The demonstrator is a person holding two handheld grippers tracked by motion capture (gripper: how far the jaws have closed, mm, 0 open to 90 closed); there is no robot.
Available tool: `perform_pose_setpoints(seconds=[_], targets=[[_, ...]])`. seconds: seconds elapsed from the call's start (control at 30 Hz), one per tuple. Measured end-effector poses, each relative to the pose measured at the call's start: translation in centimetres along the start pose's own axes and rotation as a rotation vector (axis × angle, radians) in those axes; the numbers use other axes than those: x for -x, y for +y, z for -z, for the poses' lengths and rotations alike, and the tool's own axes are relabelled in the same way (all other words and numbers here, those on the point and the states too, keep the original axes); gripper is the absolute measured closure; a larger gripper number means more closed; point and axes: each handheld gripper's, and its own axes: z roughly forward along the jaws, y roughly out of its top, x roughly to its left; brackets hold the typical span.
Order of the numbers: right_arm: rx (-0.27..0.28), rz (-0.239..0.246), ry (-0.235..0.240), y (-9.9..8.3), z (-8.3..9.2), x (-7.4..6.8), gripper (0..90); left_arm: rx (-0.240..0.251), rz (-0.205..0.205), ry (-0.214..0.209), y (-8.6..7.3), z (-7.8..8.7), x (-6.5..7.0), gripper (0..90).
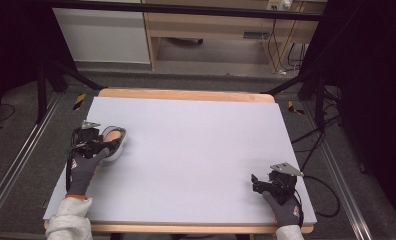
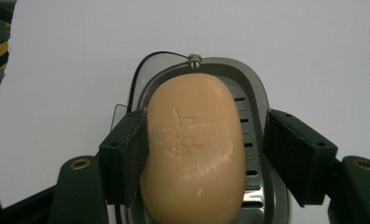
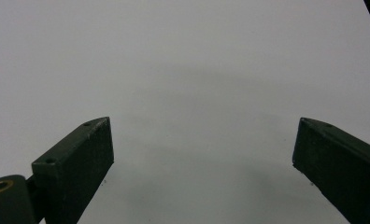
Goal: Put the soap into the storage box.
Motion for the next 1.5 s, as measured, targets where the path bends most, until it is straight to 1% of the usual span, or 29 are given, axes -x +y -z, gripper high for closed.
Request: perform_pose_setpoints(seconds=[0.1,0.23,0.4,0.6,0.77,0.8,0.83,0.97,1.0,1.03,1.07,1.13,1.23,1.37,1.43,1.5], targets=[[0.002,0.0,-0.001,0.0,0.0,0.0,5.6,0.005,-0.003,-0.005,0.1,0.2,0.1,30.7],[0.003,-0.004,-0.001,0.0,0.0,0.0,5.6,0.024,-0.003,-0.014,0.1,0.5,0.2,31.5],[0.004,-0.006,-0.001,0.0,0.1,0.0,5.6,0.044,-0.013,-0.024,0.3,1.0,0.7,31.6],[0.01,-0.003,-0.004,0.0,0.2,0.0,5.6,0.107,-0.03,-0.073,0.6,2.4,2.0,32.5],[0.012,-0.004,-0.009,0.0,0.2,0.1,5.6,0.139,-0.057,-0.12,0.1,3.4,3.3,32.8],[0.012,-0.007,-0.009,0.0,0.3,0.1,5.6,0.139,-0.066,-0.124,0.0,3.5,3.5,32.9],[0.014,-0.006,-0.009,0.0,0.3,0.2,5.6,0.143,-0.066,-0.132,-0.2,3.6,3.7,32.9],[0.021,-0.015,-0.009,0.0,0.5,0.3,5.6,0.142,-0.096,-0.151,-1.0,4.0,4.8,32.9],[0.021,-0.015,-0.009,0.0,0.5,0.3,5.6,0.142,-0.096,-0.151,-1.0,4.0,4.8,32.9],[0.019,-0.016,-0.012,-0.1,0.5,0.3,5.6,0.136,-0.11,-0.159,-1.4,4.1,5.2,32.8],[0.018,-0.013,-0.013,-0.1,0.5,0.4,5.5,0.136,-0.113,-0.162,-1.7,4.0,5.4,32.7],[0.019,-0.016,-0.013,-0.1,0.5,0.3,5.6,0.129,-0.127,-0.163,-2.0,4.0,5.6,32.4],[0.018,-0.013,-0.018,-0.1,0.5,0.3,5.5,0.125,-0.131,-0.164,-2.6,3.7,6.2,32.0],[0.021,-0.01,-0.02,-0.1,0.6,0.4,5.5,0.122,-0.156,-0.149,-3.6,3.3,6.9,31.2],[0.02,-0.013,-0.021,-0.2,0.6,0.4,5.6,0.121,-0.155,-0.151,-4.0,3.3,7.0,30.8],[0.019,-0.012,-0.022,-0.2,0.6,0.4,5.6,0.109,-0.173,-0.155,-4.6,3.4,7.2,30.3]])
